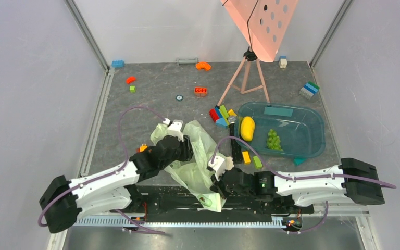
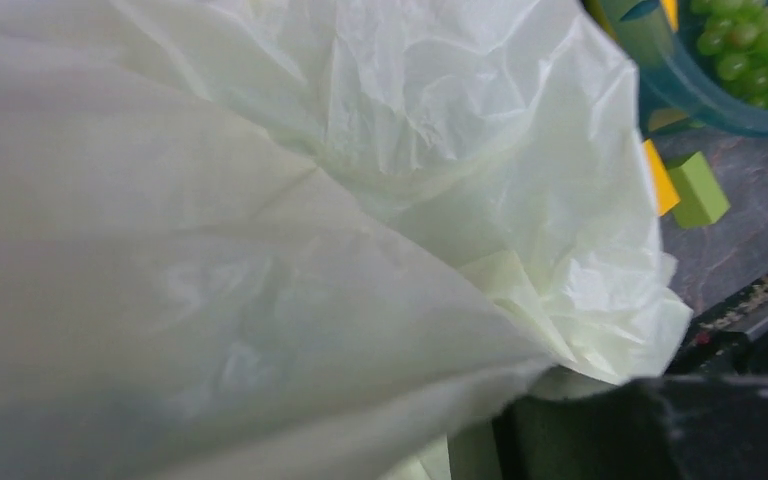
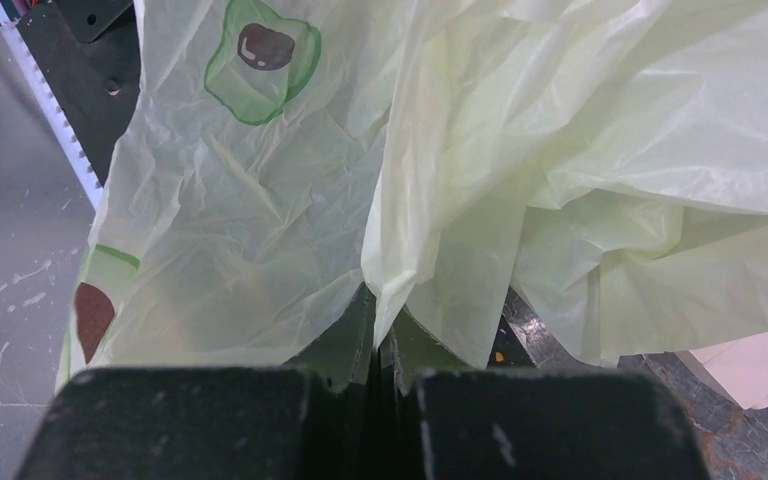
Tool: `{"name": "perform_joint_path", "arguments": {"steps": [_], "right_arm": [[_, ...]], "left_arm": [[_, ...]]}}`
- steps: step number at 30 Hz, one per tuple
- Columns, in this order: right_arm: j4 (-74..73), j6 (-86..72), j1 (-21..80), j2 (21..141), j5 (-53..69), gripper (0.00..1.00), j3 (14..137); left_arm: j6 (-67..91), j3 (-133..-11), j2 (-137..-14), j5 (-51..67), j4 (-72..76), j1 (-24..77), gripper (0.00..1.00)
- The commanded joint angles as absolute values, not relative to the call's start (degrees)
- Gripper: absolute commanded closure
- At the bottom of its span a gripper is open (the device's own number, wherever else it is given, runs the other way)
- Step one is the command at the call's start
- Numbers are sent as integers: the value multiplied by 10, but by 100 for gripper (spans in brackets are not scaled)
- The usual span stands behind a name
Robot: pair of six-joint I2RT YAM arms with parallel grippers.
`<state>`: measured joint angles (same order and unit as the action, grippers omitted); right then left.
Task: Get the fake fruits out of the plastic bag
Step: Take out the fake fruit from the plastic bag.
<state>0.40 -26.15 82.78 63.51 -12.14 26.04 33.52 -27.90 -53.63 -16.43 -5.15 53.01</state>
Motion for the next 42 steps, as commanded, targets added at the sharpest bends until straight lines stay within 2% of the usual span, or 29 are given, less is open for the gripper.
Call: {"name": "perform_joint_path", "arguments": {"steps": [1, 11, 18, 23, 42], "right_arm": [[17, -265, 833, 634, -128, 100, 286], [18, -264, 833, 640, -121, 100, 289], [18, -264, 833, 636, -117, 100, 288], [16, -262, 834, 637, -113, 100, 290], [13, -261, 833, 637, -111, 100, 287]], "left_arm": [[293, -288, -585, -188, 19, 530, 54], [222, -319, -658, -238, 67, 525, 58], [184, -337, -696, -263, 76, 509, 42], [172, -346, -729, -238, 93, 485, 31], [160, -393, -864, -149, 137, 464, 28]]}}
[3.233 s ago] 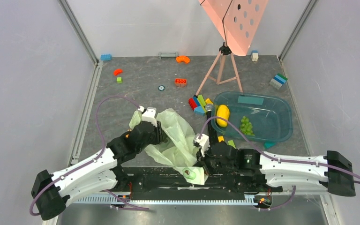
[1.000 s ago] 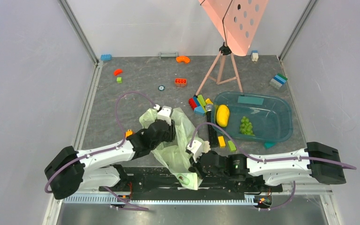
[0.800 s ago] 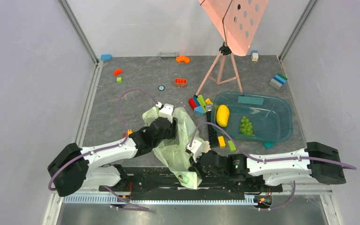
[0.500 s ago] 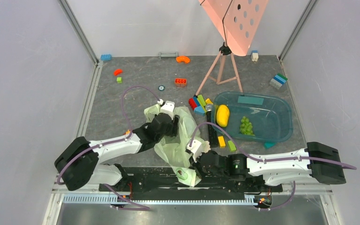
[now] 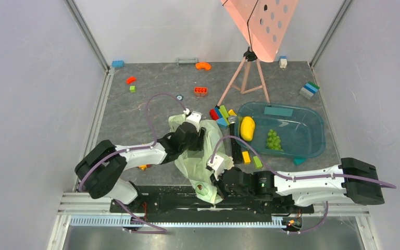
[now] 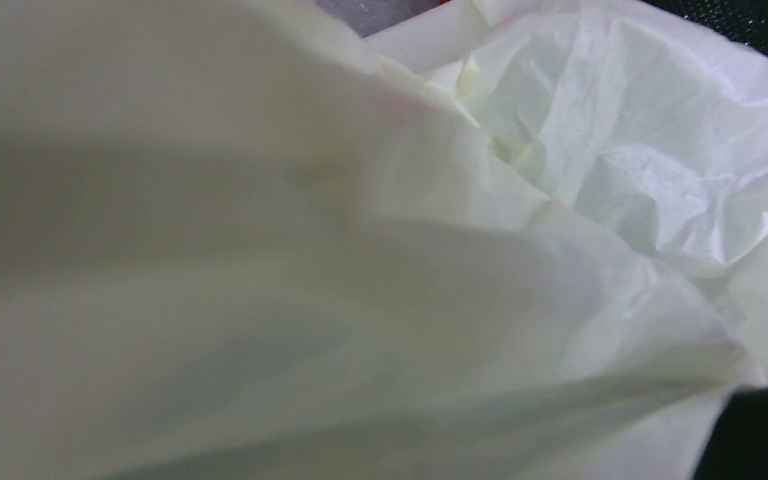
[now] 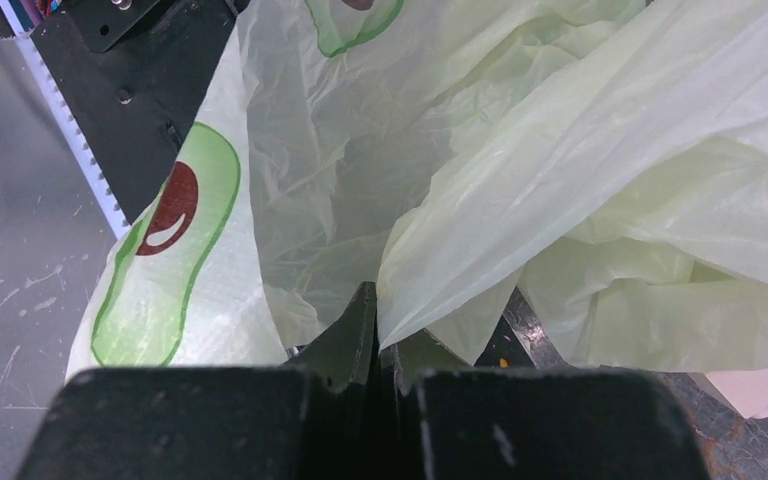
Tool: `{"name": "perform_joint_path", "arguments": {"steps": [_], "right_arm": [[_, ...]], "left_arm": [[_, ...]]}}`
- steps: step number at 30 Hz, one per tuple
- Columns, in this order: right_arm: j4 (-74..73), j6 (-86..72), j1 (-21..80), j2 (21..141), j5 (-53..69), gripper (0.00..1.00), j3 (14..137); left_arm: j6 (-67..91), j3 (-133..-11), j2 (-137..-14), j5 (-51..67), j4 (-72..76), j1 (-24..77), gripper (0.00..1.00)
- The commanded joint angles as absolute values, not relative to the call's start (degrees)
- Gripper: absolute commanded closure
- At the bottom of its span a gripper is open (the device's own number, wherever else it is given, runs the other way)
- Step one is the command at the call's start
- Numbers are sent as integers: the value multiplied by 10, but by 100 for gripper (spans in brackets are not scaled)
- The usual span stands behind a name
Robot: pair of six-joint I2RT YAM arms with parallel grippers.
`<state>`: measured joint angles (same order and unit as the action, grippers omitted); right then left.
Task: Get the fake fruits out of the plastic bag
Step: Take out the fake fruit from the plastic bag.
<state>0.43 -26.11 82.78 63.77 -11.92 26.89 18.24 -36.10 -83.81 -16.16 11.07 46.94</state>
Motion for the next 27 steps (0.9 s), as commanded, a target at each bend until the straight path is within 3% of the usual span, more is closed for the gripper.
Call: {"name": "perform_joint_path", "arguments": {"steps": [1, 7, 11, 23, 27], "right_arm": [[14, -261, 833, 636, -111, 100, 287], [14, -262, 834, 634, -110, 100, 285], [14, -263, 834, 627, -113, 100, 281], [17, -267, 834, 610, -118, 100, 271], [18, -268, 834, 608, -117, 100, 270]], "left_arm": [[160, -403, -873, -150, 127, 464, 27], [164, -478, -933, -177, 42, 464, 29], [167, -501, -957, -182, 15, 465, 36], [170, -519, -986, -178, -51, 464, 31], [174, -512, -977, -178, -53, 464, 36]]}}
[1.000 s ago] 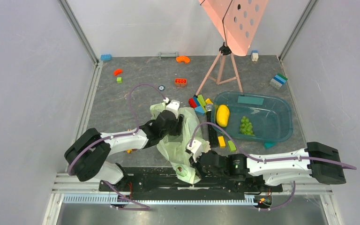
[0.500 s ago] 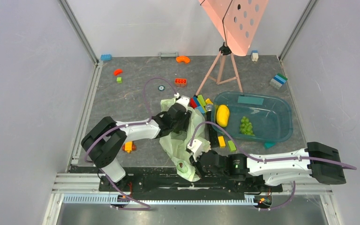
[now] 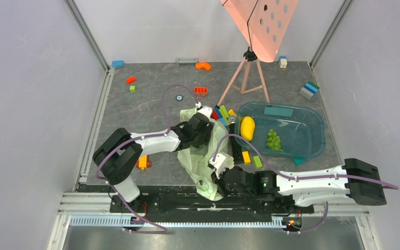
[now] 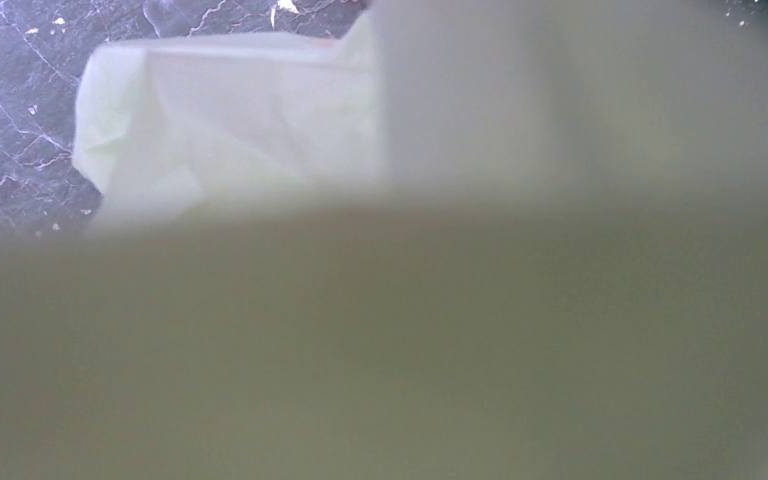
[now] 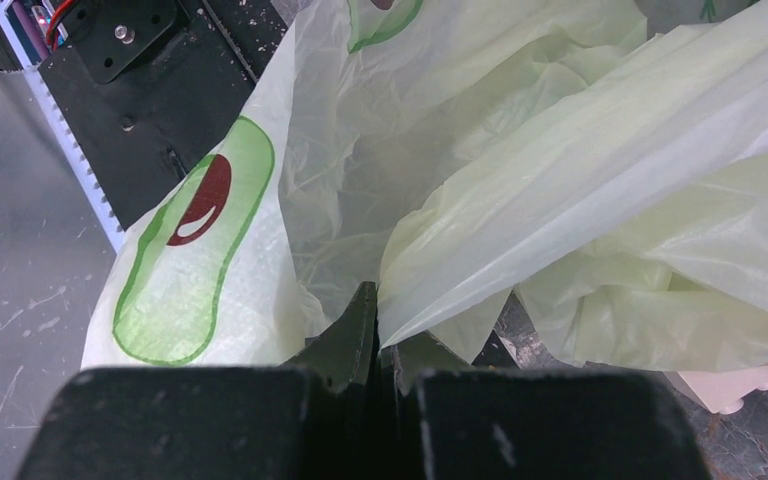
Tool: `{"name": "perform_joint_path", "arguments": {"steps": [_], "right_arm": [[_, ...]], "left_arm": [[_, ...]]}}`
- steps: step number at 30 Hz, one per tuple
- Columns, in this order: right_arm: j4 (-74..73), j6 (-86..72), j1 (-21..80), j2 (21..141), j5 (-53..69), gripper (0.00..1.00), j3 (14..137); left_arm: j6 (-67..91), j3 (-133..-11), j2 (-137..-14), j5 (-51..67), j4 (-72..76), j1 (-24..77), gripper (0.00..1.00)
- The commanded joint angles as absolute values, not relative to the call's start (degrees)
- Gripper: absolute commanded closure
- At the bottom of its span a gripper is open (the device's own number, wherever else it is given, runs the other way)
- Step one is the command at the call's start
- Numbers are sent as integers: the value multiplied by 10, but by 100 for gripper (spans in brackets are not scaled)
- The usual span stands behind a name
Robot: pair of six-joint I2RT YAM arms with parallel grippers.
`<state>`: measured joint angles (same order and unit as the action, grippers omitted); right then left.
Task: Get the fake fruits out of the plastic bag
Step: Take out the fake fruit from the plastic bag.
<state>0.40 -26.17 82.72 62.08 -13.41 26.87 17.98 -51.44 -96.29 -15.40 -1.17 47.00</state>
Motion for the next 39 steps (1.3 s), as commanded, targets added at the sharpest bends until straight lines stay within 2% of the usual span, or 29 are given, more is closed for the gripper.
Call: {"name": "perform_joint_path", "arguments": {"steps": [1, 3, 6, 16, 30, 39], "right_arm": [[19, -269, 834, 608, -117, 100, 269], [20, -269, 834, 607, -118, 100, 268], [21, -269, 834, 604, -118, 100, 267], [14, -283, 834, 574, -184, 100, 265], [-72, -310, 828, 528, -444, 97, 330], [-66, -215, 737, 573, -402, 96, 394]], "left_arm": [[175, -511, -975, -178, -54, 464, 39], [174, -511, -971, -174, -56, 464, 51], [178, -515, -958, -174, -67, 464, 55], [184, -507, -800, -119, -119, 463, 49], [244, -496, -647, -35, -236, 447, 46], [249, -528, -552, -16, -322, 445, 45]]}}
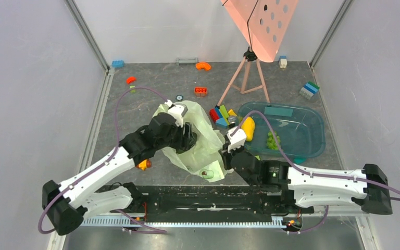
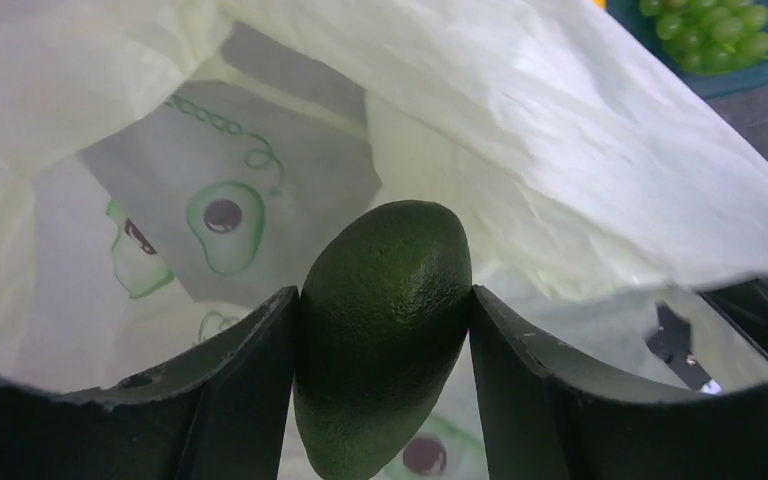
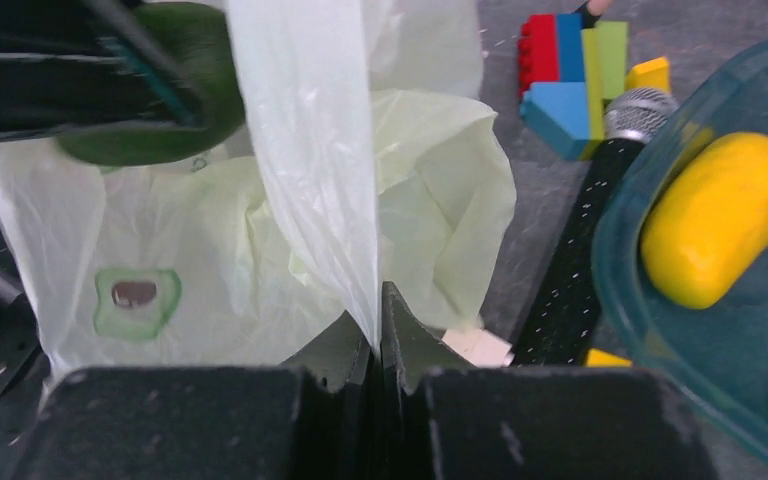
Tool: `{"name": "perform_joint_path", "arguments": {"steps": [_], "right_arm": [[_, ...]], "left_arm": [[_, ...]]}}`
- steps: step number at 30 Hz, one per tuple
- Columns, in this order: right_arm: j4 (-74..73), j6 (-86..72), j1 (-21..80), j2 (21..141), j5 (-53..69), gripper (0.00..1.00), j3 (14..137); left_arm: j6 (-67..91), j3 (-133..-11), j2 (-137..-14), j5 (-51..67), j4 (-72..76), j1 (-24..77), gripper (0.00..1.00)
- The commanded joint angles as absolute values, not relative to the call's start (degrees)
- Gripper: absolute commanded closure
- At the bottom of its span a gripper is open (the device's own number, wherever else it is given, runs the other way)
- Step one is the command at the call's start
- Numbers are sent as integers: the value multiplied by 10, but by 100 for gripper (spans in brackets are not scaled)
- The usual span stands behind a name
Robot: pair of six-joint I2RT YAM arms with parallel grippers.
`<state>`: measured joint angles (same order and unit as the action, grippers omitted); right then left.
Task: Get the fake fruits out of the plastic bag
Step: Take out the fake fruit from the plastic bag, then place the fake fruit in the bin.
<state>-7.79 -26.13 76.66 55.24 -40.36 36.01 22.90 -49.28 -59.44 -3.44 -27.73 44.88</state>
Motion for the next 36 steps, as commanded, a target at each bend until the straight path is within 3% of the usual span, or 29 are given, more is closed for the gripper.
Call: {"name": "perform_joint_path", "arguments": {"steps": [1, 11, 20, 23, 36], "right_arm": [[-59, -207, 730, 580, -388, 97, 396], [39, -186, 698, 610, -337, 98, 350], [106, -160, 699, 590, -252, 100, 273], [144, -138, 707, 581, -202, 100, 241], [276, -104, 826, 577, -257, 100, 121]], "left_arm": [[249, -531, -543, -17, -327, 444, 45], [258, -576, -460, -22, -346, 439, 43], [258, -643, -476, -33, -353, 438, 45], [252, -665, -505, -28, -336, 438, 45], [252, -716, -698, 113, -149, 438, 48]]}}
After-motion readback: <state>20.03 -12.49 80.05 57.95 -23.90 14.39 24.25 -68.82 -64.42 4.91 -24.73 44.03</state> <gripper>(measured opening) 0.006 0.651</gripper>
